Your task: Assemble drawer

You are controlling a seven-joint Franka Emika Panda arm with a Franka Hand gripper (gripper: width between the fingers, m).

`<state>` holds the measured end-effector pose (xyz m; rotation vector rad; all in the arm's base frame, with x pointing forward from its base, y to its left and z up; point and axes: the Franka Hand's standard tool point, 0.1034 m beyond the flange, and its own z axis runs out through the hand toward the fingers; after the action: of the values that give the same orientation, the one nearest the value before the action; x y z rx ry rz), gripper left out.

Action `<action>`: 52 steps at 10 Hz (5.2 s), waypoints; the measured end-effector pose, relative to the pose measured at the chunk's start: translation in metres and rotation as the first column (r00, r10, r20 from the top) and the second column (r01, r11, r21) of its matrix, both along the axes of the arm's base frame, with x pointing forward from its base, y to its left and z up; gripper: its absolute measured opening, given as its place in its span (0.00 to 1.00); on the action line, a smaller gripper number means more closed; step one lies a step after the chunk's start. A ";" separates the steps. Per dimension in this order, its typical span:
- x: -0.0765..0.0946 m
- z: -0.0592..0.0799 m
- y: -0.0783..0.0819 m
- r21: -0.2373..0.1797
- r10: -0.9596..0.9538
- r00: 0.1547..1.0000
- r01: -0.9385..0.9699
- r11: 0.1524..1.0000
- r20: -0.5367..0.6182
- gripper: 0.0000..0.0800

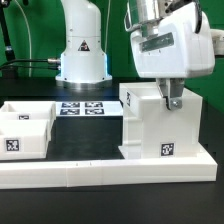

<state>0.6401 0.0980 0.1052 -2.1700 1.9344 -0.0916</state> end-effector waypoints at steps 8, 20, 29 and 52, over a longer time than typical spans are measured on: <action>0.000 0.000 0.002 -0.004 0.021 1.000 -0.021 1.000 0.005 0.75; -0.040 0.041 -0.050 -0.200 0.822 0.569 -0.803 0.561 0.021 0.81; -0.083 0.018 -0.129 -0.289 0.968 0.233 -0.937 0.196 -0.097 0.81; -0.136 -0.081 -0.204 -0.165 0.972 0.126 -0.982 0.094 -0.199 0.81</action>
Offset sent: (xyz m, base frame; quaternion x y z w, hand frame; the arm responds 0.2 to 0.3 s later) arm 0.0000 0.0000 0.0000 0.0000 0.0000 0.0000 1.0000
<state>0.5043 -0.1057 0.0242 -3.1446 -0.0099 -0.0534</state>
